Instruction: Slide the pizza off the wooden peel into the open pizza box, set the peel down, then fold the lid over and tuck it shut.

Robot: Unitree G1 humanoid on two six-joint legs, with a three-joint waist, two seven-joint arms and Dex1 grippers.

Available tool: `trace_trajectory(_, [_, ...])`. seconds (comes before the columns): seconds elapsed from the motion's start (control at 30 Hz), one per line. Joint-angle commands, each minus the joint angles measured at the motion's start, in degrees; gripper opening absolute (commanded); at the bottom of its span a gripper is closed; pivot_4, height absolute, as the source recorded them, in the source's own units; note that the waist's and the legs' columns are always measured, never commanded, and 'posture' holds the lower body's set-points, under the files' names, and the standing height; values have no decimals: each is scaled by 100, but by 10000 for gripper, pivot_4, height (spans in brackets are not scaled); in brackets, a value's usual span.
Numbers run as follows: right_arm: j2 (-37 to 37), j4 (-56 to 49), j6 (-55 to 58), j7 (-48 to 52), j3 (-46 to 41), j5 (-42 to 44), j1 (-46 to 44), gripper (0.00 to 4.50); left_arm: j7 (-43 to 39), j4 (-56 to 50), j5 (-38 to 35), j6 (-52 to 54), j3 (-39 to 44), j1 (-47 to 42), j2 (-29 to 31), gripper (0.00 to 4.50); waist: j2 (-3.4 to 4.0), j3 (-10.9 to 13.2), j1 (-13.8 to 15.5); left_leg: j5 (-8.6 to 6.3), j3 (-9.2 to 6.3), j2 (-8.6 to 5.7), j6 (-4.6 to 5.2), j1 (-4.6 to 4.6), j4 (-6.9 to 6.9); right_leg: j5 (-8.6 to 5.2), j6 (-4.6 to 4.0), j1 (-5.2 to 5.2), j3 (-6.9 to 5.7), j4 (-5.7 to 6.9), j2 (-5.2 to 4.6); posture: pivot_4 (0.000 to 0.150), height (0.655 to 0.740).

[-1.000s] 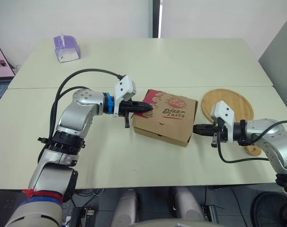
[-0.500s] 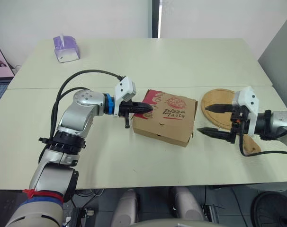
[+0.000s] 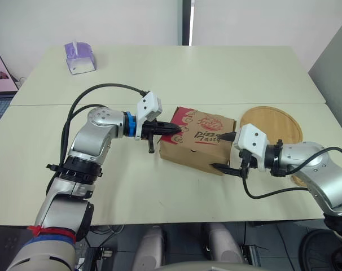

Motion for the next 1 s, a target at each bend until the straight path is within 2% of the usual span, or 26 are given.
trace_trajectory(0.03, [64,69,-299,-84,-57,-272,-167,44834,-41,-165,-16,-61,90,-108,-18,0,0,0,0,0,0,0,0,0,0,0,0,0,-1,0,0,1500,7400])
trace_trajectory(0.57, [321,-37,-314,-285,-176,-641,247,44834,-272,-245,417,-497,-216,310,54,0,0,0,0,0,0,0,0,2,1,0,0,1,1,2,0,1500,7400])
trace_trajectory(0.8, [152,-338,42,69,-1057,193,450,44834,-200,-161,460,-534,-184,284,10,0,0,0,3,0,-2,0,0,2,3,0,0,3,0,3,0,1500,7400])
trace_trajectory(0.93, [124,-396,1021,237,-1993,1460,401,44834,-155,-155,468,-542,-187,297,-23,0,0,0,1,0,-2,0,1,3,4,0,0,5,0,3,0,1500,7400])
trace_trajectory(1.0, [131,-164,1325,139,-2385,1791,299,44834,-141,-163,465,-539,-184,305,-28,0,0,0,1,0,-3,1,1,4,4,0,0,7,0,4,0,1500,7400])
